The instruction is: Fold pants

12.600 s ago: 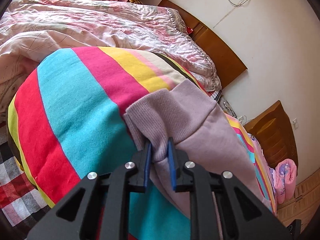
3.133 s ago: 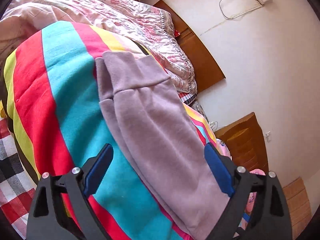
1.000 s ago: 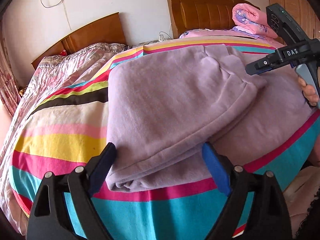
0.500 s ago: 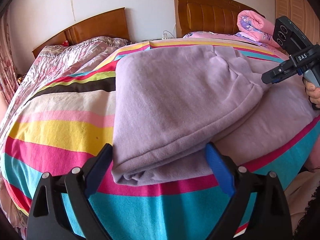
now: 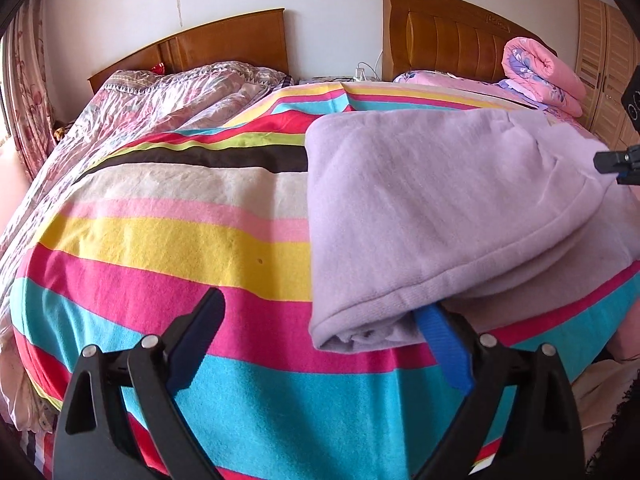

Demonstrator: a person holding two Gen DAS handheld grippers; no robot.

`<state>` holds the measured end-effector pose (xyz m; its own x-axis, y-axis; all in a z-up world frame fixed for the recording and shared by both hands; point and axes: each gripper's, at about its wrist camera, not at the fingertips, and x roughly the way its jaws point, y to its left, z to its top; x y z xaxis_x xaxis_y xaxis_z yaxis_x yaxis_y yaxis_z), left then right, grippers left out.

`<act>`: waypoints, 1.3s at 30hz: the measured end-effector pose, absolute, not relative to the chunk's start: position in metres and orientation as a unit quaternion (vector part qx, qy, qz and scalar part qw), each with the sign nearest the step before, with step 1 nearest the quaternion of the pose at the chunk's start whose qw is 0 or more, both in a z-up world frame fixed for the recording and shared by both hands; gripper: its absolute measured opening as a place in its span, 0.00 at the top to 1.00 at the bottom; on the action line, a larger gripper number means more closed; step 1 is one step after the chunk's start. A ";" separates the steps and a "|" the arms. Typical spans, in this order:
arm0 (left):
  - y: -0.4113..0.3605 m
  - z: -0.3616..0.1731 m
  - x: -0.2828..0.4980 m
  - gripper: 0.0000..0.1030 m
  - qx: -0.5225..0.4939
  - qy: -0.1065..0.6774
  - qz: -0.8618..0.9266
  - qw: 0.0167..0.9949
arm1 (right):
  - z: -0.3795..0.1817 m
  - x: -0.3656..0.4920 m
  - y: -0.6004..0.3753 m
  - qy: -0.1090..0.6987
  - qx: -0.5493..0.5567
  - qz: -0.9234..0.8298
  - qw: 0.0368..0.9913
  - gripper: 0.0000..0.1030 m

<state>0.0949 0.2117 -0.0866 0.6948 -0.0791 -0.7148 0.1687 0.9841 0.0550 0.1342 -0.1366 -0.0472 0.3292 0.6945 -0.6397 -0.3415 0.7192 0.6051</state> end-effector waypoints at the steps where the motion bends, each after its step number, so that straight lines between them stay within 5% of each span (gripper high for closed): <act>1: 0.210 -0.089 0.095 0.07 0.061 0.388 -0.069 0.917 | -0.065 0.136 -0.141 0.493 0.186 0.310 0.791 0.85; 4: 0.204 -0.091 0.092 0.07 0.082 0.398 -0.067 0.911 | -0.100 0.137 -0.143 0.521 0.195 0.296 0.777 0.85; 9: 0.216 -0.079 0.079 0.08 0.083 0.405 -0.051 0.909 | -0.080 0.131 -0.141 0.495 0.187 0.309 0.790 0.85; 15: 0.213 -0.003 0.080 0.01 -0.029 0.309 -0.117 0.943 | -0.105 0.132 -0.151 0.512 0.193 0.295 0.783 0.84; 17: 0.198 0.010 0.102 0.01 -0.060 0.307 -0.138 0.940 | -0.097 0.131 -0.153 0.508 0.167 0.279 0.797 0.69; 19: 0.171 0.012 0.132 0.01 -0.042 0.326 -0.150 0.932 | -0.078 0.130 -0.151 0.491 0.118 0.242 0.829 0.38; 26: 0.111 -0.040 0.228 0.01 0.015 0.419 -0.112 0.901 | -0.038 0.152 -0.096 0.388 -0.091 0.287 0.871 0.37; 30: 0.116 -0.085 0.244 0.01 0.047 0.453 -0.059 0.888 | -0.075 0.180 -0.074 0.422 -0.149 0.286 0.847 0.33; 39: 0.117 -0.089 0.239 0.01 0.052 0.438 -0.052 0.896 | -0.083 0.187 -0.086 0.426 -0.103 0.310 0.844 0.30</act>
